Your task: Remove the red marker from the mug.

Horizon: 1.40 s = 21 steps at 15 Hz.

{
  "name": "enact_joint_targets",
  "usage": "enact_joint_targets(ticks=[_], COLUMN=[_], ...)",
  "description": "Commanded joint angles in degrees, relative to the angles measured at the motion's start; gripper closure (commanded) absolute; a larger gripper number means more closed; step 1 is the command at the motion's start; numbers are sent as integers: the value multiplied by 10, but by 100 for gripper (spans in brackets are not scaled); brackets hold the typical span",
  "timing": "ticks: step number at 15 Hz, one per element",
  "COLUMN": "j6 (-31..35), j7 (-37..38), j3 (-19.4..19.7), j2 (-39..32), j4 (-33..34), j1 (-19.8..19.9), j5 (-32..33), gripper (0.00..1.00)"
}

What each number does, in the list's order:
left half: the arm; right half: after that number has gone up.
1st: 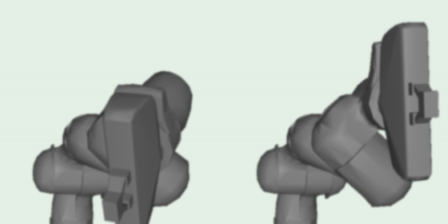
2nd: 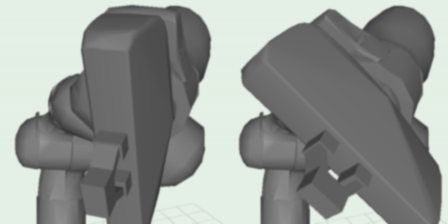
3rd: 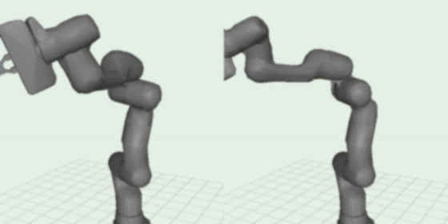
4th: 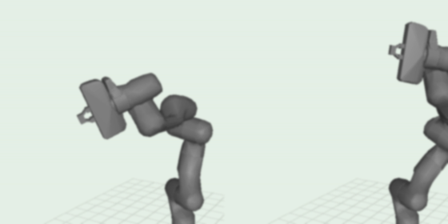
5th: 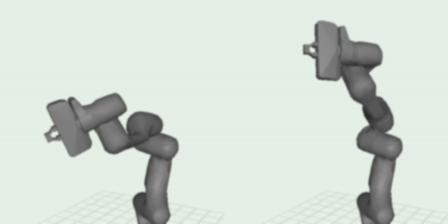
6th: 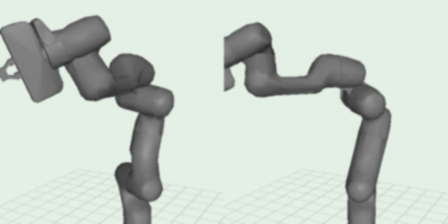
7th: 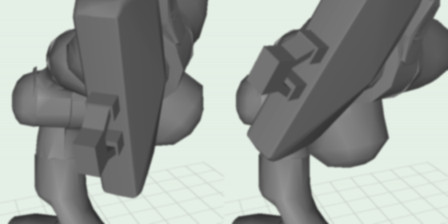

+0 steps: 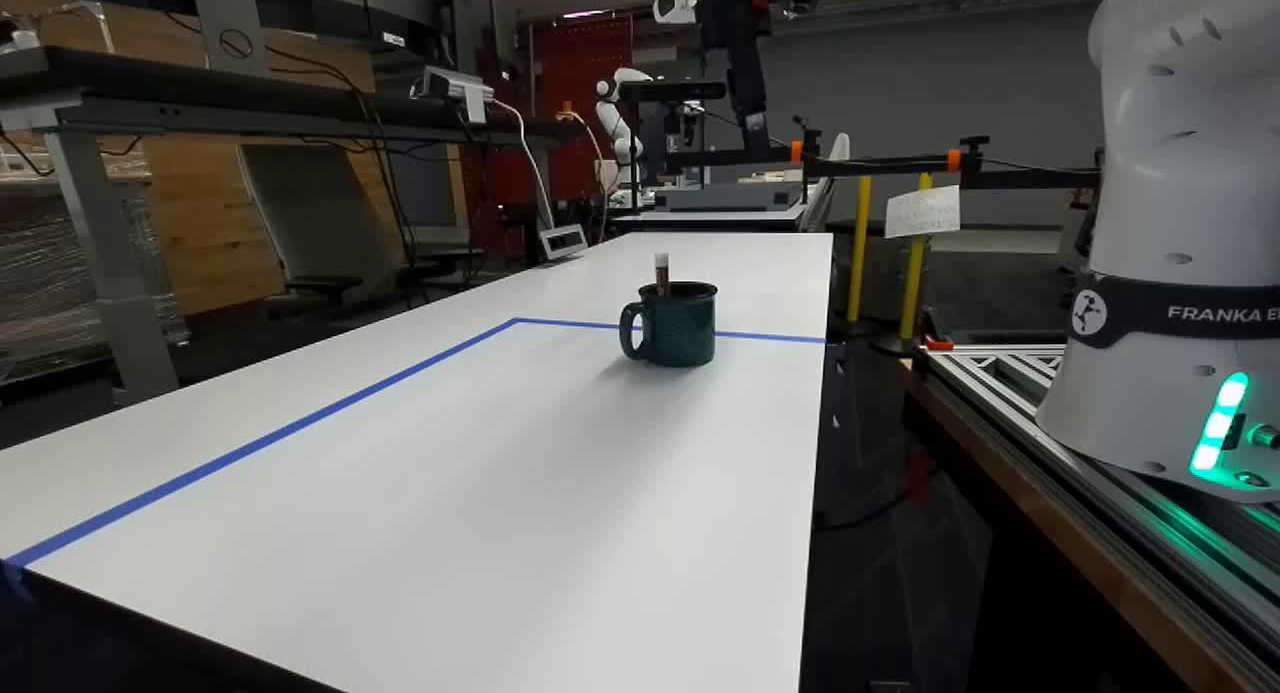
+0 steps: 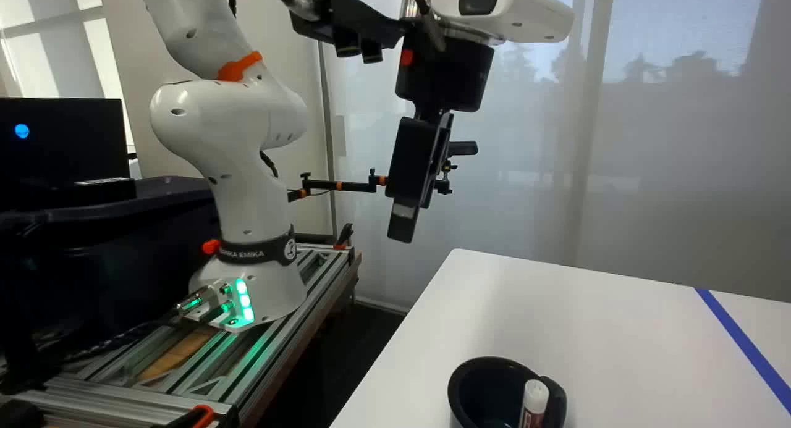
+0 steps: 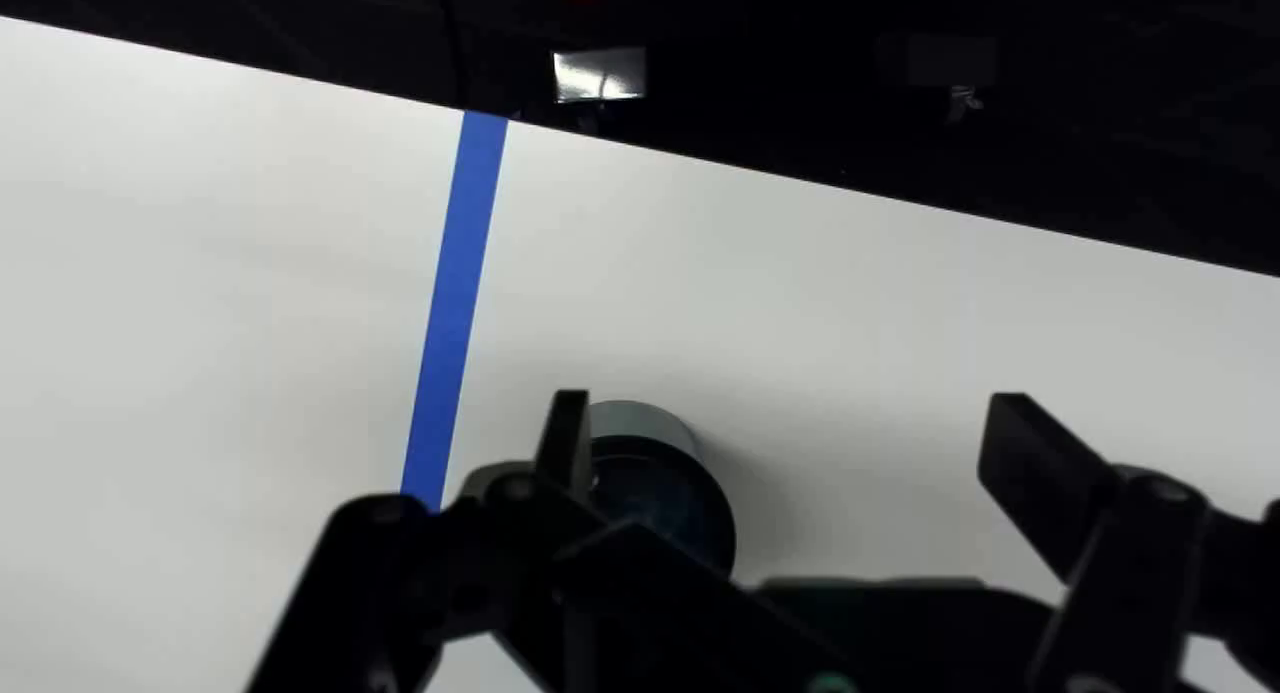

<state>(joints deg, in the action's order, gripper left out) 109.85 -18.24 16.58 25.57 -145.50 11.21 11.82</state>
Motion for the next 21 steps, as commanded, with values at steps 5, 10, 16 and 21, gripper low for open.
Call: enact_joint_targets(ticks=[5,10,16,21], j6=[-1,19,61,86], j7=[-1,13,28,57], j3=[-4,0,1,-3], j2=[0,-58,-178,-263], j4=[1,28,103,158], j1=[4,2,5,13], j5=[-2,-12,-34,-67], gripper=[0,0,0,0])
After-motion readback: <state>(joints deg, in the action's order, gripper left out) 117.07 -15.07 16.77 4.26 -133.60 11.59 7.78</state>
